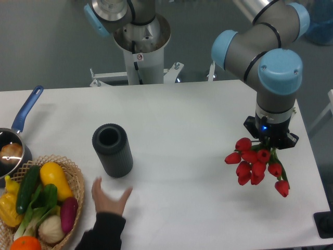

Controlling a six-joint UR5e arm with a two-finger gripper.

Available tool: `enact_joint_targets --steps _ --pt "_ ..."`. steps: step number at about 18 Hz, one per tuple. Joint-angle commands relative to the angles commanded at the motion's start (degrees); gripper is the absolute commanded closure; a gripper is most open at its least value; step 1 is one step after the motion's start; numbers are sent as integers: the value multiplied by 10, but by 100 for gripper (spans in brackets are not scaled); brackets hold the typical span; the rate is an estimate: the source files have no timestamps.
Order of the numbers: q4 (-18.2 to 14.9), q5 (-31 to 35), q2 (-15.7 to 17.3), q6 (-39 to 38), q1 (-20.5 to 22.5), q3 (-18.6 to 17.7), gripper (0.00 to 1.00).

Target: Place the flowers on the table

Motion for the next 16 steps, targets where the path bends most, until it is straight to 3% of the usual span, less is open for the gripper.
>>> enact_joint_targets --steps 9,16 --pt "2 -14 -17 -8 -1 -2 100" --pt "21 -16 -40 -48 -10 -11 100"
